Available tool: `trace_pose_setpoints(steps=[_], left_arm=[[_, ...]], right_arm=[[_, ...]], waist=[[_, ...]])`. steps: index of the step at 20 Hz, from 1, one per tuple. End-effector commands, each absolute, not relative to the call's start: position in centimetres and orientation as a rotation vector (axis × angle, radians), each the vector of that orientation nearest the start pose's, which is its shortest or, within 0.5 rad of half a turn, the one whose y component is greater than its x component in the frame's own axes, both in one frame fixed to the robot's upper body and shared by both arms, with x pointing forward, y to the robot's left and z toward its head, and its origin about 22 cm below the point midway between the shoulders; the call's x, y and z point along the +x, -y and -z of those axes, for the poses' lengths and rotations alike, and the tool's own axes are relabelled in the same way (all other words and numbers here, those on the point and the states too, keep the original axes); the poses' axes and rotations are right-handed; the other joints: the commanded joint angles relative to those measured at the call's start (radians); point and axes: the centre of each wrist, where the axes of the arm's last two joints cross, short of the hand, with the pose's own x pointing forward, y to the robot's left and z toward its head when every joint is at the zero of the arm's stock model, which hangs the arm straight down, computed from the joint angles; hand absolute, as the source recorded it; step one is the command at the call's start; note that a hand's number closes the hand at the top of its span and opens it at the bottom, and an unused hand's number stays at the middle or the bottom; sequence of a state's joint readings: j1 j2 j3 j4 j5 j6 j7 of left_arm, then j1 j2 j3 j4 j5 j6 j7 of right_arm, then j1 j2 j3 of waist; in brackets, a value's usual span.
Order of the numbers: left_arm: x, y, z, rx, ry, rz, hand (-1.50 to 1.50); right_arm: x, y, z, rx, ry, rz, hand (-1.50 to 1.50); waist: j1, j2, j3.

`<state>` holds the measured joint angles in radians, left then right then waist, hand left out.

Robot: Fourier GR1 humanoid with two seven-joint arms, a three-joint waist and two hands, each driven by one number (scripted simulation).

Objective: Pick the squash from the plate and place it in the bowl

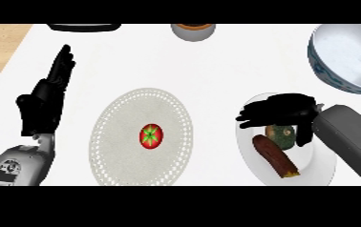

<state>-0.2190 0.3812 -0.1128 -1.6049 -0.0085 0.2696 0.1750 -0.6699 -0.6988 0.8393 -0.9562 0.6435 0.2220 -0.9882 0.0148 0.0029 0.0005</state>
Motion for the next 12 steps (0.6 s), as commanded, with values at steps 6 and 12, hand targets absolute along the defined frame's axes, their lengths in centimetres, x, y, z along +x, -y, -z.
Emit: trace_pose_setpoints(steps=[6, 12], left_arm=[[28.7, -27.4, -8.1, 0.376, 1.657, 0.161, 0.00], [28.1, -26.3, -6.7, 0.396, 1.647, 0.171, 0.00]], right_arm=[[35.1, 27.0, -1.4, -0.504, -1.925, 2.871, 1.50], [35.7, 28.0, -2.0, -0.559, -1.975, 2.831, 1.50]], waist=[[-0.005, -0.001, 0.000], [0.000, 0.000, 0.000]])
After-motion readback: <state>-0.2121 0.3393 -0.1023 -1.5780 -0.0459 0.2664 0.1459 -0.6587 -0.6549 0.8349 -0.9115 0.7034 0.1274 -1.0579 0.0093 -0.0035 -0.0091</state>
